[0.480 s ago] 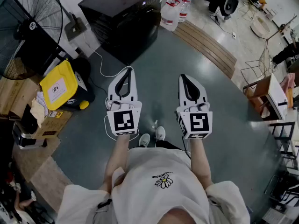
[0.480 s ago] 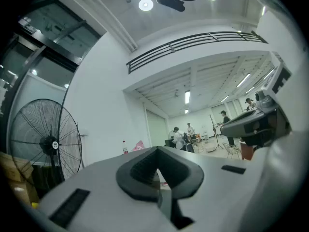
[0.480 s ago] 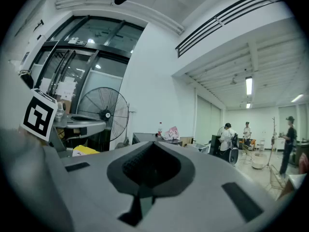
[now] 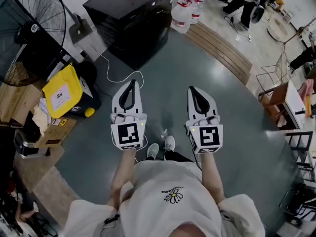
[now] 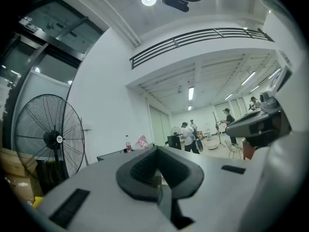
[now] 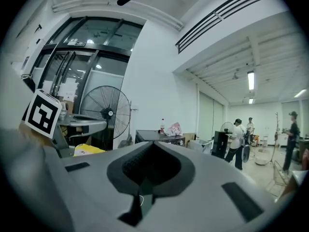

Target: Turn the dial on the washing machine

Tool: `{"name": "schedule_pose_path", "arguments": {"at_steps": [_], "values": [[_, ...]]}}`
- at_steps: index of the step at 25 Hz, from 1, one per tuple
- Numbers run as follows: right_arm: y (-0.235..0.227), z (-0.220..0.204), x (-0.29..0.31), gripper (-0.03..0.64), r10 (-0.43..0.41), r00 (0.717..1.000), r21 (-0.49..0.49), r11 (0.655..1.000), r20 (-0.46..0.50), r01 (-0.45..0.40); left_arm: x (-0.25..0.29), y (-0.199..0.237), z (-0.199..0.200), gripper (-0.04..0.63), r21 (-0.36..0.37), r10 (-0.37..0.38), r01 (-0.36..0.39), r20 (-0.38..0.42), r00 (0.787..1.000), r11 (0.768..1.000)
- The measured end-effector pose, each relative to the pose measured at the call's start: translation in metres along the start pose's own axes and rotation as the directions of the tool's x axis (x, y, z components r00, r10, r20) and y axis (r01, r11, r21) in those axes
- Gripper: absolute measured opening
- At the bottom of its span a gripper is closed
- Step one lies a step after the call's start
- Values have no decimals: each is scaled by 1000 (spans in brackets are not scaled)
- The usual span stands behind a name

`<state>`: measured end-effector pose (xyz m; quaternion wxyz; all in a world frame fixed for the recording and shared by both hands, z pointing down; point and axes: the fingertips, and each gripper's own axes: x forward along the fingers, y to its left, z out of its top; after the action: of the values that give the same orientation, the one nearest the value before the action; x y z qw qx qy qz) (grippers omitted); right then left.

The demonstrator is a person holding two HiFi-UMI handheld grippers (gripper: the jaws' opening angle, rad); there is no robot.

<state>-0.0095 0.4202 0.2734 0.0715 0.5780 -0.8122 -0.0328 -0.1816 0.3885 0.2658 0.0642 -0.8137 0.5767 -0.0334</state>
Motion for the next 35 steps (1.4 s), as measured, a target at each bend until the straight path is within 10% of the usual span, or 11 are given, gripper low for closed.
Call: {"name": "schedule_pose_path", "arguments": {"at_steps": [20, 35], "values": [[-97, -24, 28, 3, 47, 999, 25, 999, 17, -47, 87, -56, 18, -2, 13, 41, -42, 50, 998, 999], [-170, -2, 156, 3, -36, 998, 4, 999, 56, 36, 252, -21, 38, -2, 23, -34, 31, 131, 991, 999]]}}
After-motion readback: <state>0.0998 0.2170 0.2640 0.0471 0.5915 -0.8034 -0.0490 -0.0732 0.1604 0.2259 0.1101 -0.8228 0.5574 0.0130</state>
